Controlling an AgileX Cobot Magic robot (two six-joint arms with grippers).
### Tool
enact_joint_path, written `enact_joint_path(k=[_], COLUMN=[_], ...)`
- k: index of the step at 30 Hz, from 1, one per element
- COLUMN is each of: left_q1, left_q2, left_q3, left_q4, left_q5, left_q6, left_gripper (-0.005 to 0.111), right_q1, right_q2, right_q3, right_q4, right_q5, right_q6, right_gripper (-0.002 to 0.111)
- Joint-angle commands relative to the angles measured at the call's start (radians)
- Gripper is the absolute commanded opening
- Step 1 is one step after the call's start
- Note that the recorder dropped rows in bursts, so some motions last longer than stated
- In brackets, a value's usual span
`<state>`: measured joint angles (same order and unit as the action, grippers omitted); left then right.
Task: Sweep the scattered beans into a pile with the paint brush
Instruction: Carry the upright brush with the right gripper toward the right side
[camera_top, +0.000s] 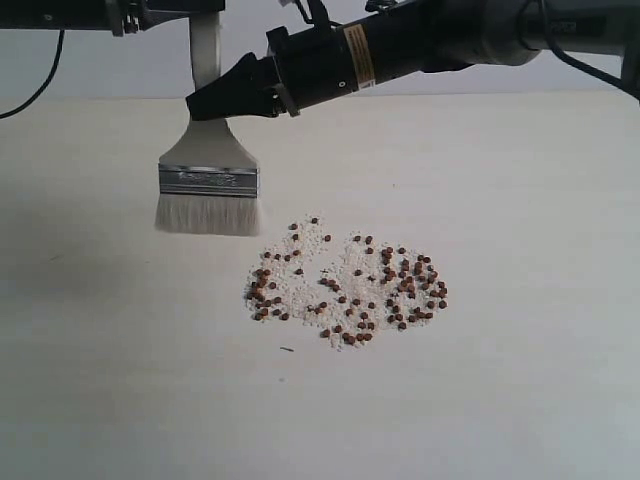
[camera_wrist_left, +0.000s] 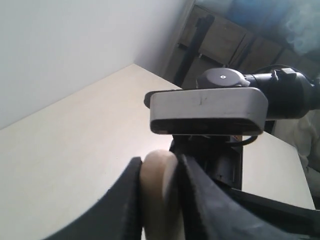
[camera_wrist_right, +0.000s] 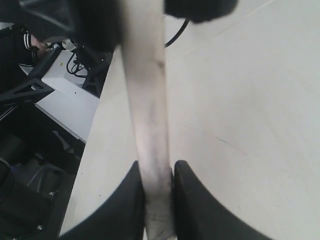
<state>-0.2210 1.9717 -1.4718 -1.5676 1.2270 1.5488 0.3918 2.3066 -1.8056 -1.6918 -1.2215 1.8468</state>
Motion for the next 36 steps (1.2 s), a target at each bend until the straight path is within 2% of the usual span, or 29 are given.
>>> enact_joint_path(k=[1, 8, 10, 21, 36], left_q1=[0.001, 0.001, 0.001, 0.001, 0.001], left_q2=[-0.005, -0.005, -0.005, -0.005, -0.005], left_q3=[0.004, 0.004, 0.004, 0.004, 0.004], left_q4=[-0.006, -0.017, -0.022, -0.039, -0.05], left_q5=[-0.006, -0.006, -0.006, -0.006, -0.006], left_q6=[0.033, 0.029, 0.029, 0.037, 0.037], left_gripper=[0.0, 0.0, 0.0, 0.0, 0.0], right_q1=[-0.002, -0.009, -0.01, -0.01, -0.042], right_q2=[-0.015, -0.015, -0.015, -0.015, -0.015], right_q3=[0.004, 0.004, 0.004, 0.004, 0.004], right_q4=[0.012, 0.074, 0.106, 0.178, 0.243], right_q5=[0.0, 0.0, 0.0, 0.0, 0.0], right_q6=[0.004, -0.069, -0.093, -0.204, -0.212], right_gripper=[0.003, 0.036, 0.04, 0.041, 0.04])
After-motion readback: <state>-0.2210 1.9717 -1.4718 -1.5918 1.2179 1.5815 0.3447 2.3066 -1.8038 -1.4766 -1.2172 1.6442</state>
